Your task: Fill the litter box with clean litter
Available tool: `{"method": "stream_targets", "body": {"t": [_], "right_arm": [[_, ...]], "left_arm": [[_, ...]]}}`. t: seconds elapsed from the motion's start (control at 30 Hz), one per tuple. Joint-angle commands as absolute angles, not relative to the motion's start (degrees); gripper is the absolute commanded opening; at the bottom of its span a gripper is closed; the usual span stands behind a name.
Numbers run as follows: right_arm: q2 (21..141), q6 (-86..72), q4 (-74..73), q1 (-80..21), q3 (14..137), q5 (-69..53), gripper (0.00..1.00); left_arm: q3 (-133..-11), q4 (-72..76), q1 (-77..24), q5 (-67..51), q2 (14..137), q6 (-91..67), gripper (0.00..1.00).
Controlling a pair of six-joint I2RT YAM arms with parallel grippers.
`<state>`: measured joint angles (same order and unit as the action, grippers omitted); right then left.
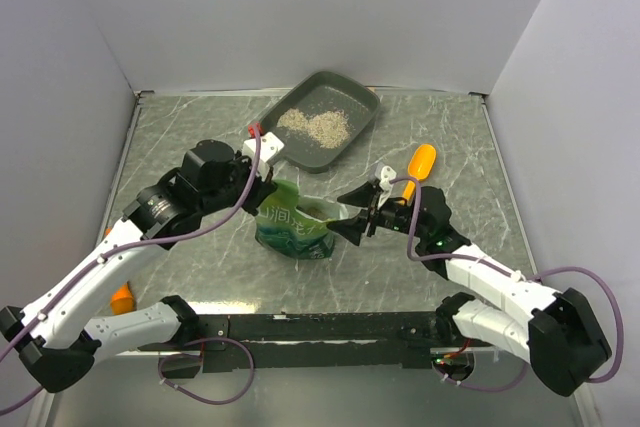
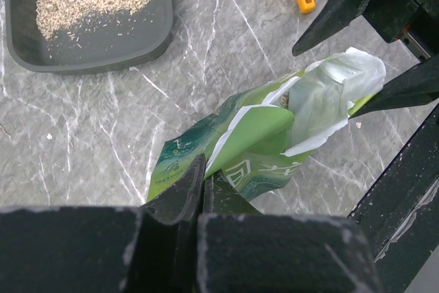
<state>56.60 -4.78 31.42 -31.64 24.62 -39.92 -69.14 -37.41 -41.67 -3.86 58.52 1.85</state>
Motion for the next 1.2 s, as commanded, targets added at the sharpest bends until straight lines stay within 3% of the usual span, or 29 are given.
{"method": "stream_targets", "body": {"t": [0.0,0.37,0.67,0.73,0.77,0.83,0.87,0.9,0.93,1.0,1.03,1.07,1.17], "right_arm": [[58.88,-6.76,42.35,-32.08,24.61,-43.76,0.81],[63.54,-12.04,50.09,-32.26,25.84,-51.06,0.78],[66.18,-13.45,54.84,-32.78,25.31,-48.95,0.65],[66.53,-13.71,55.11,-32.78,25.57,-48.69,0.55],[66.71,-13.80,55.28,-32.70,25.66,-48.43,0.41],[67.15,-13.62,54.76,-32.78,26.01,-47.64,0.24],[67.24,-13.54,54.32,-32.78,26.19,-47.55,0.08],[67.58,-13.10,53.88,-32.78,26.45,-47.64,0.01],[67.67,-12.92,53.27,-32.78,26.80,-47.64,0.00],[67.68,-12.66,51.77,-32.78,26.89,-47.64,0.00],[67.50,-12.83,51.77,-32.70,26.55,-47.46,0.00],[67.24,-12.66,51.16,-32.70,26.28,-46.42,0.00],[64.87,-11.87,48.62,-32.08,25.49,-45.44,0.00]], "left_arm": [[-71.81,-32.69,-40.69,-2.81,55.90,1.58,0.01],[-72.25,-33.22,-40.25,-2.81,56.60,1.50,0.01],[-72.33,-33.05,-39.90,-3.43,56.95,1.49,0.01],[-72.33,-33.05,-39.90,-3.87,57.04,1.41,0.01],[-72.33,-33.05,-39.90,-3.95,57.04,1.41,0.01],[-72.16,-33.05,-39.90,-4.22,56.87,1.49,0.01],[-72.07,-33.05,-39.82,-4.39,56.78,1.58,0.01],[-71.90,-33.05,-39.81,-4.74,56.69,1.67,0.01],[-71.72,-32.87,-39.81,-5.09,56.08,1.76,0.01],[-71.11,-32.70,-39.81,-5.80,55.20,2.72,0.12],[-70.58,-32.52,-39.81,-5.54,53.80,2.99,0.23],[-69.88,-32.17,-39.81,-4.67,53.01,2.99,0.44],[-65.75,-31.73,-39.81,-2.03,49.32,3.43,0.60]]}}
